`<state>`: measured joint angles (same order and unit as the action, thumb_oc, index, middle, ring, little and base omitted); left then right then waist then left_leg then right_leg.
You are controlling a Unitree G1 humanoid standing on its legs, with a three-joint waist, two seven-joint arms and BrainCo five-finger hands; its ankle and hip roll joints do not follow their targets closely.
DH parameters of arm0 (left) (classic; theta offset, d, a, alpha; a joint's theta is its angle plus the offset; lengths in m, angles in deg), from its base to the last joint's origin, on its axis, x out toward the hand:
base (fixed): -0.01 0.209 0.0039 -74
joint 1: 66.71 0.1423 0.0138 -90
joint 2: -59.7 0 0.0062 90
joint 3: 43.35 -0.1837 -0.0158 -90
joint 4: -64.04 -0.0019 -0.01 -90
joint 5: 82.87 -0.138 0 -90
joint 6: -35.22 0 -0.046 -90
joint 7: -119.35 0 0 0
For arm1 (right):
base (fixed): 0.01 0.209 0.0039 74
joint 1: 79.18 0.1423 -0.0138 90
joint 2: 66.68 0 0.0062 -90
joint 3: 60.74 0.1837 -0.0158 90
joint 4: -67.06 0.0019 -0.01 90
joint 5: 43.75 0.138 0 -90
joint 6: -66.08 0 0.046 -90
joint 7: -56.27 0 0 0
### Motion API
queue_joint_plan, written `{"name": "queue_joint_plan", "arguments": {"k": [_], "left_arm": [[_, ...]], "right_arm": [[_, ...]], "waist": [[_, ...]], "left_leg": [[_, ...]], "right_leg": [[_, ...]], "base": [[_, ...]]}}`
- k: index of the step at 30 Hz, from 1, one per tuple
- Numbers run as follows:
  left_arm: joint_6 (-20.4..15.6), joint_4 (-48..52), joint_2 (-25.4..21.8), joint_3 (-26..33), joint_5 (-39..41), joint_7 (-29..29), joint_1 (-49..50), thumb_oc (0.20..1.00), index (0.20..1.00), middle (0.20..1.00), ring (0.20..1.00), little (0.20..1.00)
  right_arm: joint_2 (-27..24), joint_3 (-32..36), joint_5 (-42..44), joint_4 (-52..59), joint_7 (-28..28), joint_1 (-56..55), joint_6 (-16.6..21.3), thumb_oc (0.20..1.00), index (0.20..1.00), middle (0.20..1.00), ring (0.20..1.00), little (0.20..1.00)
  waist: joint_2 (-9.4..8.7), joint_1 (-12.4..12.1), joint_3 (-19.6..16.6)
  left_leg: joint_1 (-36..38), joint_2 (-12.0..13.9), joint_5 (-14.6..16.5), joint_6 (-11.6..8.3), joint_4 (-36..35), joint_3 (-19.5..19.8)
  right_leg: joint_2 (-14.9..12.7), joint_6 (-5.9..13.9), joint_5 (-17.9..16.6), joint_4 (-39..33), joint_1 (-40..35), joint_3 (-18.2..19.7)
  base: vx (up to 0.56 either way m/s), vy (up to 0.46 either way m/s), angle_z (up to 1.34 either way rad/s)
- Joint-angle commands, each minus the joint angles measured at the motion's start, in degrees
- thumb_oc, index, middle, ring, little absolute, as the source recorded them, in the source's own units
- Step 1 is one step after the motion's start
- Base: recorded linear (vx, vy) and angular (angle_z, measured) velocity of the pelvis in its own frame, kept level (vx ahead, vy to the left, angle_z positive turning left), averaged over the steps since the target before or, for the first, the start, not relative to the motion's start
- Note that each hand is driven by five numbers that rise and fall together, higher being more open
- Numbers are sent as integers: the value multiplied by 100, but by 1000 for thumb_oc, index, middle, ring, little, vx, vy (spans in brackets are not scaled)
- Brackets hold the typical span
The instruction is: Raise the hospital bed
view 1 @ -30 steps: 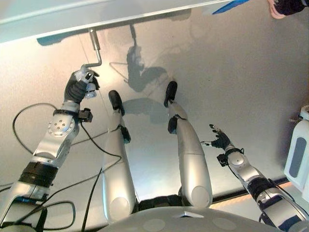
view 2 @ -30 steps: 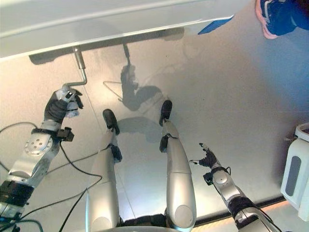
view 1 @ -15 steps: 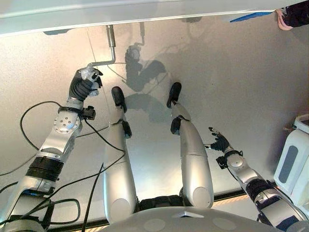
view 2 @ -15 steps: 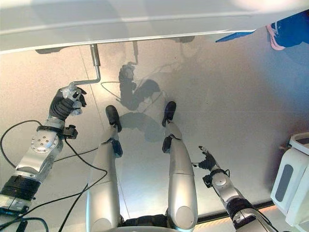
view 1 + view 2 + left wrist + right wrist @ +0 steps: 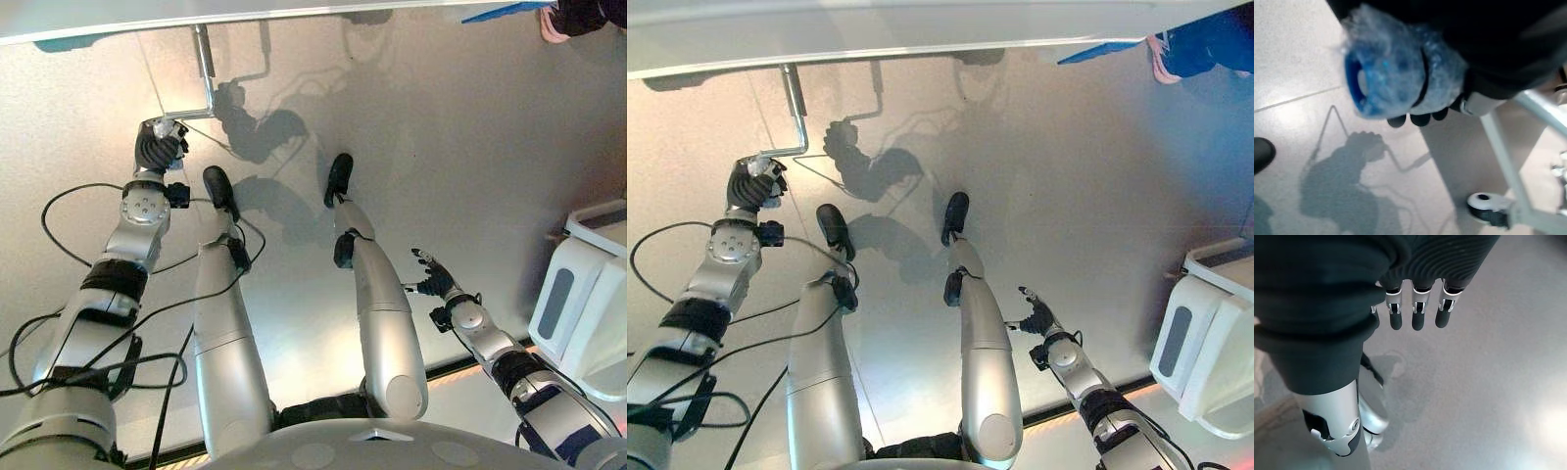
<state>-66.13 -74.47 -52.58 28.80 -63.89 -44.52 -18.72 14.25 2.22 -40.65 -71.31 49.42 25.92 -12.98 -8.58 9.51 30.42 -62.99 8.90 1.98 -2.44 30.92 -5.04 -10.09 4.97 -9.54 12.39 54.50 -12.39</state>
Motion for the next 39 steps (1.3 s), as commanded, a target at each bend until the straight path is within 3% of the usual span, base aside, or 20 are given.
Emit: {"name": "queue_joint_plan", "arguments": {"k": [1,10,24,25,26,27,39], "left_arm": [[69,-248,-584,167,31,331,-82,200,200,200,200,200],[192,-351,-413,-193,-174,290,-297,200,200,200,200,200],[239,-282,-350,-143,-263,314,-118,200,200,200,200,200],[261,-305,-327,-105,-233,298,-81,696,696,696,696,696],[261,-306,-327,-104,-233,298,-81,696,696,696,696,696],[265,-322,-323,-105,-225,271,-67,1000,1000,1000,1000,1000],[299,-484,-225,30,-166,248,71,1000,1000,1000,1000,1000]], "right_arm": [[72,-222,238,21,-62,-72,36,1000,1000,1000,1000,1000],[51,-306,268,65,-105,30,47,1000,1000,1000,1000,1000],[-44,-247,221,106,-141,-9,29,1000,1000,1000,1000,1000],[-61,-221,210,99,-149,-33,31,1000,1000,1000,1000,1000],[-62,-221,210,100,-149,-33,31,1000,1000,1000,1000,1000],[-66,-217,212,108,-145,-36,25,1000,1000,1000,1000,1000],[-147,-182,194,219,-173,-113,7,1000,1000,1000,1000,1000]], "waist": [[-687,-94,-62],[-649,11,-62],[-477,54,-62],[-422,57,-62],[-422,58,-62],[-414,66,-62],[-273,118,-62]], "left_leg": [[165,-324,388,-52,98,-397],[171,-301,341,-23,22,-440],[328,-265,144,-54,-234,-483],[372,-251,85,-68,-325,-483],[373,-252,84,-68,-327,-483],[408,-247,49,-79,-385,-483],[616,-209,-185,-161,-665,-542]], "right_leg": [[-489,872,115,182,81,485],[-445,834,139,278,255,597],[-329,749,214,431,352,691],[-308,727,234,477,370,702],[-309,727,234,477,370,702],[-297,726,229,460,355,708],[-165,653,254,540,350,798]], "base": [[20,-29,-5],[12,-25,-6],[-1,-61,-4],[-17,-59,0],[-22,-92,-1],[-10,-42,-3],[-29,-70,-1]]}}
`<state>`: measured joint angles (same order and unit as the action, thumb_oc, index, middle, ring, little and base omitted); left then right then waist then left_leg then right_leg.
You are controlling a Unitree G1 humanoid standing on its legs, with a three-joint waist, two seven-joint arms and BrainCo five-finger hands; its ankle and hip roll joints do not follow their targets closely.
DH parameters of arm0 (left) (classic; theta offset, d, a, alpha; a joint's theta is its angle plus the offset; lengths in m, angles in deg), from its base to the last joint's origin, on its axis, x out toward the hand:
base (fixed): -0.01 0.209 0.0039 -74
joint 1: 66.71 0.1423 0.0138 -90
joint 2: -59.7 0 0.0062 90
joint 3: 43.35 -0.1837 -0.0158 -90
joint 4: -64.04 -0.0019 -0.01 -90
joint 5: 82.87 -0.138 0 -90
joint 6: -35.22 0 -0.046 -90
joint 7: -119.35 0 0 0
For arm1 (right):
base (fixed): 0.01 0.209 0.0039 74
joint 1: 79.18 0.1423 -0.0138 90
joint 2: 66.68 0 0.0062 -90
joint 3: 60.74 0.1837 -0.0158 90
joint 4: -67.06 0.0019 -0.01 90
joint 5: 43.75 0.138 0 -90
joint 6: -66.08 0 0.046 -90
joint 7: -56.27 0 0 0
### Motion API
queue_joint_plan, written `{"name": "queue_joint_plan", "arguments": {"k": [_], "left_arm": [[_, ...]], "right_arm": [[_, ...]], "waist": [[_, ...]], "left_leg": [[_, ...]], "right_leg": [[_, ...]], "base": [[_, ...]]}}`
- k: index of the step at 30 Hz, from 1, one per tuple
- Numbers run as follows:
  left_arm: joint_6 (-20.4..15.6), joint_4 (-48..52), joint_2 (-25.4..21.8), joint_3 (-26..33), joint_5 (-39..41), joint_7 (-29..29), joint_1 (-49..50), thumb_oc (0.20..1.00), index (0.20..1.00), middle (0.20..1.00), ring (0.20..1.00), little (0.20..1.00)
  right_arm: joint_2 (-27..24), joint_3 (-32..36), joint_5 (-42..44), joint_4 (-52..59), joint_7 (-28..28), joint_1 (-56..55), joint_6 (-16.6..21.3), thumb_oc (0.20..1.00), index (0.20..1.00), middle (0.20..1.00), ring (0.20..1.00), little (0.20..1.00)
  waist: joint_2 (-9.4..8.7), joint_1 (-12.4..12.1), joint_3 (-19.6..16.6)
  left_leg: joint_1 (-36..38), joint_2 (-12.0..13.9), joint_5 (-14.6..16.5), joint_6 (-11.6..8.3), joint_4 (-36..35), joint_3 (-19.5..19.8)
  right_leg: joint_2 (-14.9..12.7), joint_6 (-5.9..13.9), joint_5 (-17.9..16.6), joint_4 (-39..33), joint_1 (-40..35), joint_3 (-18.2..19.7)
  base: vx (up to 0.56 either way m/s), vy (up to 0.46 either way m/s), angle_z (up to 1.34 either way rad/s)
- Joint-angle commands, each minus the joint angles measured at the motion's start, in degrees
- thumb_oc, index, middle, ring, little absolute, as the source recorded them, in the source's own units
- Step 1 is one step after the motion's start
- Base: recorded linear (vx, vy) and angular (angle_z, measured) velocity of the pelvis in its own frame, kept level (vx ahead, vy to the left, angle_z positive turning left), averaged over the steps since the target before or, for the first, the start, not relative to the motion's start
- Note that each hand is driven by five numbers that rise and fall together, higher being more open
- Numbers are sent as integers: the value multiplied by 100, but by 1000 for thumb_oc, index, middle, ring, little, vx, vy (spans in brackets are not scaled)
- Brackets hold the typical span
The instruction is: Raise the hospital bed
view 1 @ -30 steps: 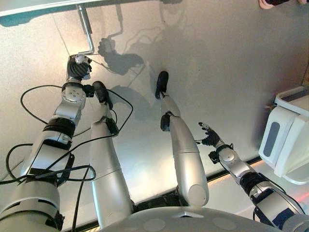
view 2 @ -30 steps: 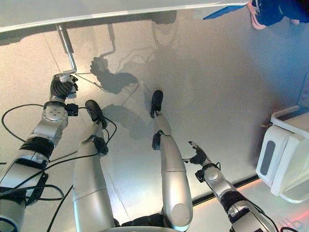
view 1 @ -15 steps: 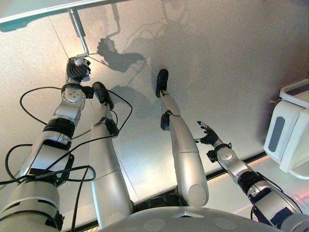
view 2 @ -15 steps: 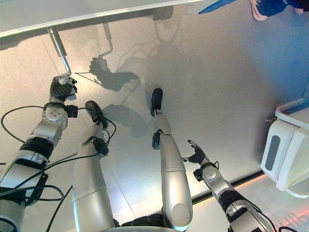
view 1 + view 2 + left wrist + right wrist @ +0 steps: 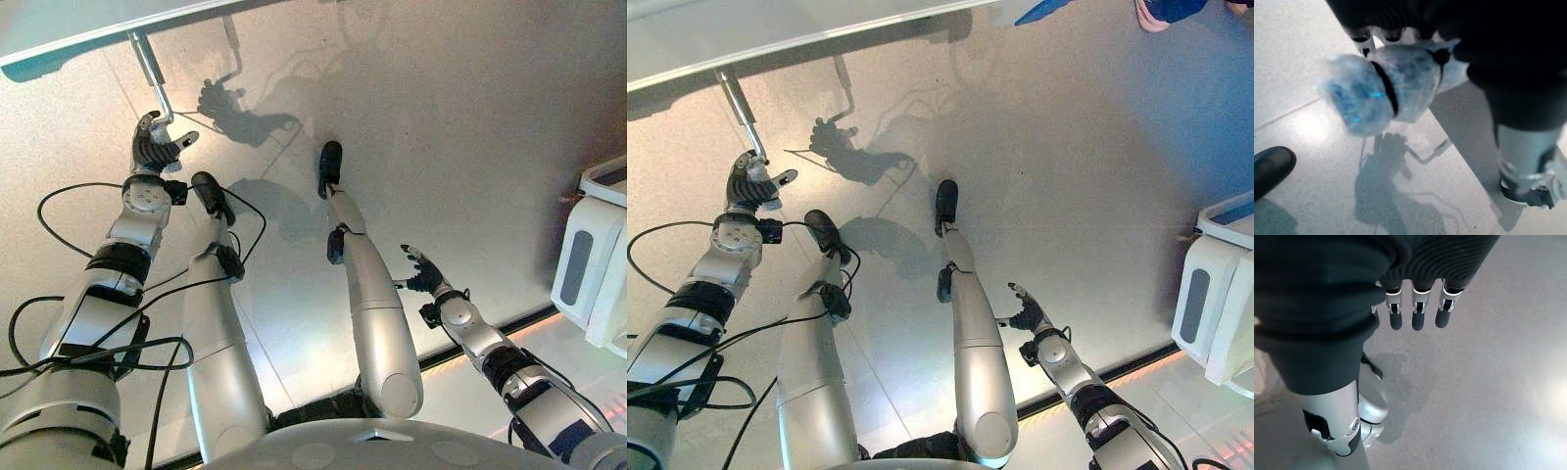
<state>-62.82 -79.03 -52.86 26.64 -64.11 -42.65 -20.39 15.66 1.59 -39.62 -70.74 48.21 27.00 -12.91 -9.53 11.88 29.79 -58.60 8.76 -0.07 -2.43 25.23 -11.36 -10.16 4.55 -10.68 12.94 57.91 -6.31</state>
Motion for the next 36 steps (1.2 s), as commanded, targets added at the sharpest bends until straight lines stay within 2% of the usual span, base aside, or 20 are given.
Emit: {"name": "queue_joint_plan", "arguments": {"k": [1,5,8,14,17,18,21,26,29,33,36], "left_arm": [[-35,-60,-149,260,-111,44,287,1000,1000,1000,1000,1000],[-23,-116,-64,313,-72,6,417,1000,1000,1000,1000,1000],[-2,-93,76,331,-68,-75,652,1000,1000,1000,1000,1000],[31,-38,325,354,-28,-230,1047,1000,1000,1000,1000,1000],[53,-114,565,450,19,-301,1389,1000,1000,1000,1000,1000],[68,-201,792,538,92,-382,1671,1000,1000,1000,1000,1000],[84,-272,1018,607,134,-469,1919,1000,1000,1000,1000,1000],[128,-319,1455,555,-212,-819,2795,1000,1000,1000,1000,1000],[148,-348,1610,745,-244,-1010,3282,1000,1000,1000,1000,1000],[168,-649,1743,855,-276,-1126,3450,1000,1000,1000,1000,1000],[199,-894,1849,901,-429,-1221,3627,1000,1000,1000,1000,1000]], "right_arm": [[-286,-136,95,176,-64,-201,-4,1000,1000,1000,1000,1000],[-270,-144,103,178,-79,-196,2,1000,1000,1000,1000,1000],[-295,-55,84,121,-105,-268,-42,1000,1000,1000,1000,1000],[-303,59,67,71,-109,-372,-94,1000,1000,1000,1000,1000],[-254,162,57,-125,-89,-400,-167,1000,1000,1000,1000,1000],[-215,222,57,-265,-79,-388,-215,1000,1000,1000,1000,1000],[-158,326,25,-436,-55,-298,-271,1000,1000,1000,1000,1000],[-183,564,-163,-829,89,-327,-385,1000,1000,1000,1000,1000],[-187,795,-246,-1104,178,-452,-465,1000,1000,1000,1000,1000],[-144,907,-268,-1315,209,-484,-500,1000,1000,1000,1000,1000],[-88,978,-304,-1474,259,-598,-524,1000,1000,1000,1000,1000]], "waist": [[-150,-105,1],[-122,-85,1],[18,-105,1],[119,-167,1],[199,-240,1],[252,-301,1],[327,-377,1],[545,-557,1],[669,-632,1],[693,-677,-24],[728,-715,-283]], "left_leg": [[226,-176,-9,-176,-164,73],[288,-156,-74,-202,-171,80],[420,-165,-142,-224,-181,133],[747,-188,-176,-249,-220,146],[1206,-208,-178,-246,-348,149],[1544,-227,-155,-243,-372,143],[1845,-259,-299,-201,-485,138],[3148,-325,-288,-202,-930,162],[3956,-366,-318,-212,-1322,160],[4458,-348,-332,-211,-1562,144],[4717,-342,-361,-238,-1752,140]], "right_leg": [[-134,674,379,495,21,224],[-74,628,445,596,11,264],[-69,549,610,923,-37,271],[-96,473,724,1096,-342,199],[-109,454,814,1119,-766,136],[-110,442,895,1155,-1129,102],[-116,395,805,1083,-1442,38],[-75,465,830,778,-2743,-107],[-31,522,780,410,-3542,-194],[3,559,739,177,-4000,-213],[15,588,721,-55,-4276,-270]], "base": [[-17,-46,-3],[-39,-83,-6],[-42,-64,-2],[-38,-40,7],[-16,-9,1],[7,-6,4],[-37,6,10],[48,28,5],[67,25,9],[44,11,3],[68,-4,1]]}}
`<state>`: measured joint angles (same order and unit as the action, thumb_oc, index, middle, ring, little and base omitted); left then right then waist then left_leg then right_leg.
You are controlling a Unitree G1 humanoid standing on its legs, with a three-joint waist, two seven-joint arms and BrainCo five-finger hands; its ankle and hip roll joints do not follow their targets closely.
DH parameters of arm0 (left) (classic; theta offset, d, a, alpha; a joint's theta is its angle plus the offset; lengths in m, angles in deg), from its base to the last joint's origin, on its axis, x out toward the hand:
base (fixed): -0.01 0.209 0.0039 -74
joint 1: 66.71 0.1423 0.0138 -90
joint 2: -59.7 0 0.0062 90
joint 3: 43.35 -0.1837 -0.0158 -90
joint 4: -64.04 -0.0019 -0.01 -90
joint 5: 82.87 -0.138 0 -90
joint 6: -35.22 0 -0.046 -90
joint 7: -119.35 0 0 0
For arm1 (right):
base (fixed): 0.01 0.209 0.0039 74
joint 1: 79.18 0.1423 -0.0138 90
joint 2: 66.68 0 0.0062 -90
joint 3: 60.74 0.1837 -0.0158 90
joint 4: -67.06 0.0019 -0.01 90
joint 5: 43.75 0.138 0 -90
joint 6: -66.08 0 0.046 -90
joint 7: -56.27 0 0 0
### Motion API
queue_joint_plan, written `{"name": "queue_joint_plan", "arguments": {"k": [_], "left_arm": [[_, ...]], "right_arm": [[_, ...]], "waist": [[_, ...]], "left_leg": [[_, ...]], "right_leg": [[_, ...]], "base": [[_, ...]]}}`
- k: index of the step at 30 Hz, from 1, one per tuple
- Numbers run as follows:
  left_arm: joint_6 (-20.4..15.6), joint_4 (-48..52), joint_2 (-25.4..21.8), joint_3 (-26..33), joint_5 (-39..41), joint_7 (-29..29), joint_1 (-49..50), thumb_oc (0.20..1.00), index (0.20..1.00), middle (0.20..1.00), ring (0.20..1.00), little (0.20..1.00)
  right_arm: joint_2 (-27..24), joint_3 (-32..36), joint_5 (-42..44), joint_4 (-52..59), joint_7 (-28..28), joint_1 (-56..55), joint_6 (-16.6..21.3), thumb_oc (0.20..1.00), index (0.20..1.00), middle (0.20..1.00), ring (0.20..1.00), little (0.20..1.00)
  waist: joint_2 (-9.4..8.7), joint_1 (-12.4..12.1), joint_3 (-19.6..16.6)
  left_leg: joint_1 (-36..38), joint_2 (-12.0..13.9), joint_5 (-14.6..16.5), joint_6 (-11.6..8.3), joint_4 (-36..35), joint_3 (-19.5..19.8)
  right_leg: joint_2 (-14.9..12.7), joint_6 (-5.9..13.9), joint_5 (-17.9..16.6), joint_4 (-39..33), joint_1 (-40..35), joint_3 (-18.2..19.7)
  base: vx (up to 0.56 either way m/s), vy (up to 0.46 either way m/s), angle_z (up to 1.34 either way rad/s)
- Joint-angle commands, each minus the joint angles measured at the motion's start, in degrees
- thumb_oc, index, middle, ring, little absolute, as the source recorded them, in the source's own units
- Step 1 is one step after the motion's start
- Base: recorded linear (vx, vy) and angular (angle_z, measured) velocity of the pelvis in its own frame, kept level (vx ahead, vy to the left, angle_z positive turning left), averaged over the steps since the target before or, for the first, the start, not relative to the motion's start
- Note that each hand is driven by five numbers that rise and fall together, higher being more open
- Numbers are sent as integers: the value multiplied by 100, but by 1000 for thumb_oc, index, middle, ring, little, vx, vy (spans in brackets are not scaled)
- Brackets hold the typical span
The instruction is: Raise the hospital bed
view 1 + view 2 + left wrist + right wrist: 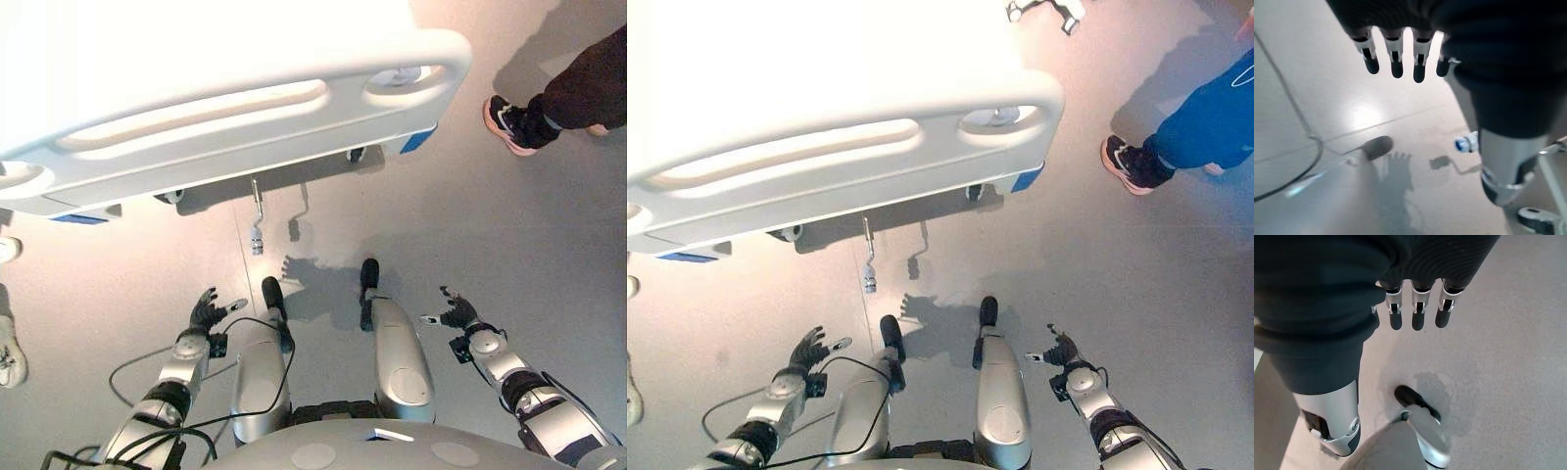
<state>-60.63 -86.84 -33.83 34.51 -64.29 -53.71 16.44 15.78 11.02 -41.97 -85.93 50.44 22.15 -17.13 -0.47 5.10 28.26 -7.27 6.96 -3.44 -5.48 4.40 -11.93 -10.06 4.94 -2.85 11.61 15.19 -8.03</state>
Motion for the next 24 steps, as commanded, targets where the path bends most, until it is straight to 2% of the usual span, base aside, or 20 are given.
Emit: {"name": "queue_joint_plan", "arguments": {"k": [1,4,6,8,10,11,12,18,21,24], "left_arm": [[-21,-191,-23,123,-433,-127,-12,1000,1000,1000,1000,1000],[8,-566,96,112,-753,-219,107,1000,1000,1000,1000,1000],[7,-567,96,111,-753,-218,107,1000,1000,1000,1000,1000],[52,-815,216,125,-1086,-346,351,1000,1000,1000,1000,1000],[41,-836,251,144,-1114,-363,410,1000,1000,1000,1000,1000],[57,-930,311,148,-1221,-405,502,1000,1000,1000,1000,1000],[57,-930,311,147,-1221,-405,504,1000,1000,1000,1000,1000],[52,-938,480,75,-1326,-486,649,1000,1000,1000,1000,1000],[51,-1020,567,72,-1353,-422,637,1000,1000,1000,1000,1000],[42,-1031,611,49,-1379,-378,631,1000,1000,1000,1000,1000]], "right_arm": [[-80,36,-70,-2,60,-145,-106,1000,1000,1000,1000,1000],[28,113,-55,-245,113,-283,-142,1000,1000,1000,1000,1000],[28,113,-55,-246,113,-284,-141,1000,1000,1000,1000,1000],[179,324,78,-459,216,-493,-182,1000,1000,1000,1000,1000],[206,358,89,-497,237,-546,-181,1000,1000,1000,1000,1000],[267,380,72,-576,281,-643,-198,1000,1000,1000,1000,1000],[268,380,72,-576,281,-646,-198,1000,1000,1000,1000,1000],[458,560,303,-698,360,-915,-203,1000,1000,1000,1000,1000],[639,648,497,-898,367,-994,-225,1000,1000,1000,1000,1000],[717,626,526,-893,352,-1032,-214,1000,1000,1000,1000,1000]], "waist": [[-174,-53,-227],[-125,-91,-583],[-125,-89,-579],[-91,-145,-1011],[-84,-160,-1106],[-81,-201,-1320],[-81,-200,-1319],[-70,-279,-1847],[-74,-337,-2079],[-75,-370,-2179]], "left_leg": [[-327,-156,-35,55,264,200],[-25,-143,-124,1,-4,205],[-16,-144,-126,1,-10,206],[286,-130,-126,-1,-142,235],[367,-131,-116,3,-171,260],[517,-136,-103,7,-258,267],[523,-136,-104,7,-262,268],[886,-178,-122,-16,-532,358],[1059,-232,-33,29,-517,420],[1178,-245,-9,32,-577,435]], "right_leg": [[6,559,-67,25,-92,-102],[20,575,-55,-140,-413,-197],[20,575,-56,-145,-421,-199],[40,605,-11,-204,-770,-322],[52,612,13,-223,-864,-343],[63,623,36,-310,-1056,-397],[64,624,35,-314,-1062,-398],[70,650,39,-558,-1542,-593],[72,635,48,-683,-1804,-657],[80,621,53,-778,-1938,-670]], "base": [[97,-19,3],[65,-9,1],[64,-3,4],[136,-21,11],[96,-10,16],[111,-7,11],[101,-17,8],[90,-14,14],[106,1,15],[79,-1,9]]}}
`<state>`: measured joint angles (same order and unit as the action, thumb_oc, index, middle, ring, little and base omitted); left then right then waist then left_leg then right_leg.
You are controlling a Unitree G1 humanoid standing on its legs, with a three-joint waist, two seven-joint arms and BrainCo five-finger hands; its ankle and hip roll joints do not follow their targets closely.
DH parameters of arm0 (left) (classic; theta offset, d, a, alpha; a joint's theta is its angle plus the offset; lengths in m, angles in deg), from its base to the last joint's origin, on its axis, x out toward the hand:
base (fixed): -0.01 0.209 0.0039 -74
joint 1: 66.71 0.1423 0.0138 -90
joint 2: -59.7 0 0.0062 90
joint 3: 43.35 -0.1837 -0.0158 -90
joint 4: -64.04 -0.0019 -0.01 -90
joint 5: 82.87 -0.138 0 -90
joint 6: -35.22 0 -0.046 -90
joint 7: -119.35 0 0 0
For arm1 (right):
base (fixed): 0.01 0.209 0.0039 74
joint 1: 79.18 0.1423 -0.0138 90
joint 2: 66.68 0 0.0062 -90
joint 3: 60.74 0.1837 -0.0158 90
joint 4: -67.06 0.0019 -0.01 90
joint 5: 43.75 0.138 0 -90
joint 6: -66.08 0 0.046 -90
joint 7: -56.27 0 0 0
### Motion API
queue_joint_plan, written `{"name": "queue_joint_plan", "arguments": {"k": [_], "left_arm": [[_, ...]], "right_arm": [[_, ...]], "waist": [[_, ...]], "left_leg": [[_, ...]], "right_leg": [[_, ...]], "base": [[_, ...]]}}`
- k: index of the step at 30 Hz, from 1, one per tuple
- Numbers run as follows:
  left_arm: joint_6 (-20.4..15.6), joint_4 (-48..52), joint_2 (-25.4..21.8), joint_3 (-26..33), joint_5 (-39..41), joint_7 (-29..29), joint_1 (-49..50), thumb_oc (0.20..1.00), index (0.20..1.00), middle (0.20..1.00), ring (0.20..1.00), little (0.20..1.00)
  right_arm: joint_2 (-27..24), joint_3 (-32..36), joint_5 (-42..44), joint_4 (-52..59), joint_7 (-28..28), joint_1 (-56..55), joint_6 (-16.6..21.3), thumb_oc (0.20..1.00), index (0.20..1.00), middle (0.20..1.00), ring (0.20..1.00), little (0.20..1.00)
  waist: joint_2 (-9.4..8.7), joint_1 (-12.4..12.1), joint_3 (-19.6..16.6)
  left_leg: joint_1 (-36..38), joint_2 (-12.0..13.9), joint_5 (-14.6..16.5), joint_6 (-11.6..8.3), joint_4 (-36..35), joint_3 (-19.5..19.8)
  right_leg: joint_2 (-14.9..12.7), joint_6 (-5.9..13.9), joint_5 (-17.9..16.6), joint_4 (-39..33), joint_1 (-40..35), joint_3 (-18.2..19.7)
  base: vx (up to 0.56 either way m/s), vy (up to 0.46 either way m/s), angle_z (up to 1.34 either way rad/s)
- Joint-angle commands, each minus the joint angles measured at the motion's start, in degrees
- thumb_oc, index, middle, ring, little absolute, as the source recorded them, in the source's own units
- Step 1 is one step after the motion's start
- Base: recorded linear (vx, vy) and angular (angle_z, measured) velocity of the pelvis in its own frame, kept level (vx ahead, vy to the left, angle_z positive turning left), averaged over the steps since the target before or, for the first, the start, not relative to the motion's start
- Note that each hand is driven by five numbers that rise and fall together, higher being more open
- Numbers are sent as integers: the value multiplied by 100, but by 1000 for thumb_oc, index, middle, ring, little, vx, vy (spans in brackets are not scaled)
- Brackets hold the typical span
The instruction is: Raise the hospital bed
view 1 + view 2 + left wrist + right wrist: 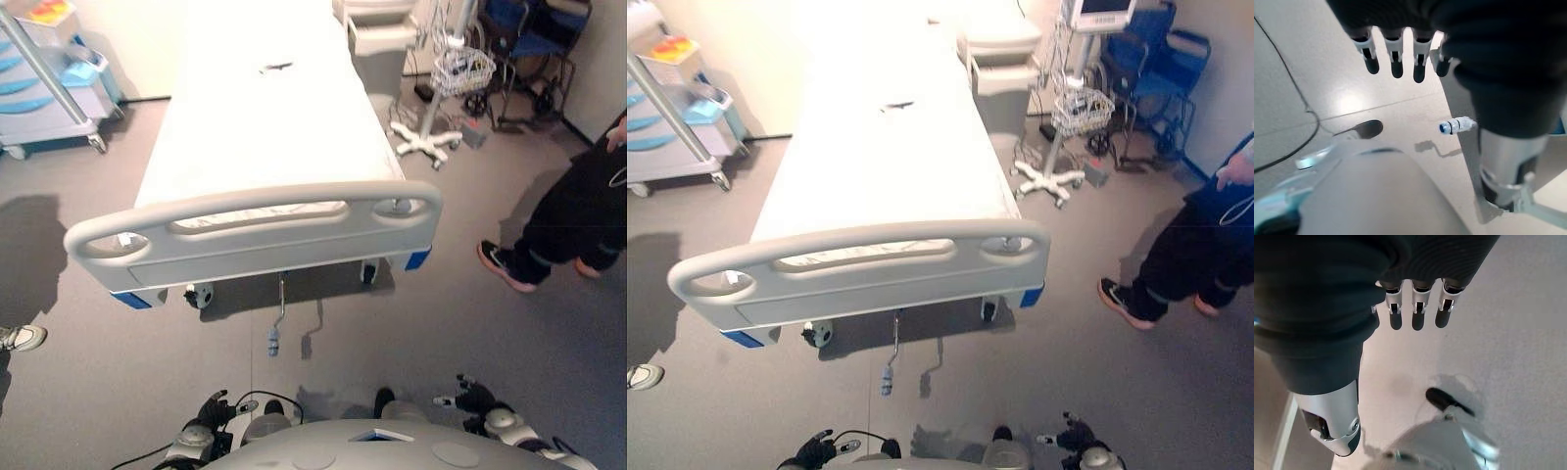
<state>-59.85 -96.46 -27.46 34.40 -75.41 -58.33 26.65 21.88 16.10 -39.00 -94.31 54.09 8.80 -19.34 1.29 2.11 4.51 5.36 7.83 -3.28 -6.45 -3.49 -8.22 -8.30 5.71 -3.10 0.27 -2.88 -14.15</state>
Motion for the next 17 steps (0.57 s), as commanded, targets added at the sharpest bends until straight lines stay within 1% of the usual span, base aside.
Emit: {"name": "queue_joint_plan", "arguments": {"k": [1,2,3,8,17], "left_arm": [[-48,-96,0,33,-321,94,-372,1000,1000,1000,1000,1000],[-48,-96,0,33,-321,94,-371,1000,1000,1000,1000,1000],[-58,-86,19,-3,-319,74,-368,1000,1000,1000,1000,1000],[-75,-89,38,-55,-329,75,-392,1000,1000,1000,1000,1000],[-100,-96,40,-68,-331,35,-380,1000,1000,1000,1000,1000]], "right_arm": [[148,96,207,-114,-2,267,8,1000,1000,1000,1000,1000],[149,95,207,-114,-2,267,8,1000,1000,1000,1000,1000],[178,54,170,-124,2,254,11,1000,1000,1000,1000,1000],[195,55,141,-171,-23,203,16,1000,1000,1000,1000,1000],[202,39,87,-220,-29,170,15,1000,1000,1000,1000,1000]], "waist": [[-249,-92,116],[-250,-91,118],[-239,-89,47],[-244,-62,6],[-251,-35,-58]], "left_leg": [[-6,-338,-33,115,118,41],[-1,-338,-35,115,114,42],[45,-335,-68,86,11,47],[82,-342,-92,77,-51,99],[152,-338,-42,102,-68,94]], "right_leg": [[-89,540,84,278,-223,-88],[-88,540,83,275,-228,-89],[-75,542,93,234,-272,-144],[-59,517,95,200,-333,-196],[-33,493,122,127,-407,-192]], "base": [[84,-6,12],[89,-2,13],[39,-1,8],[18,-2,2],[34,-9,2]]}}
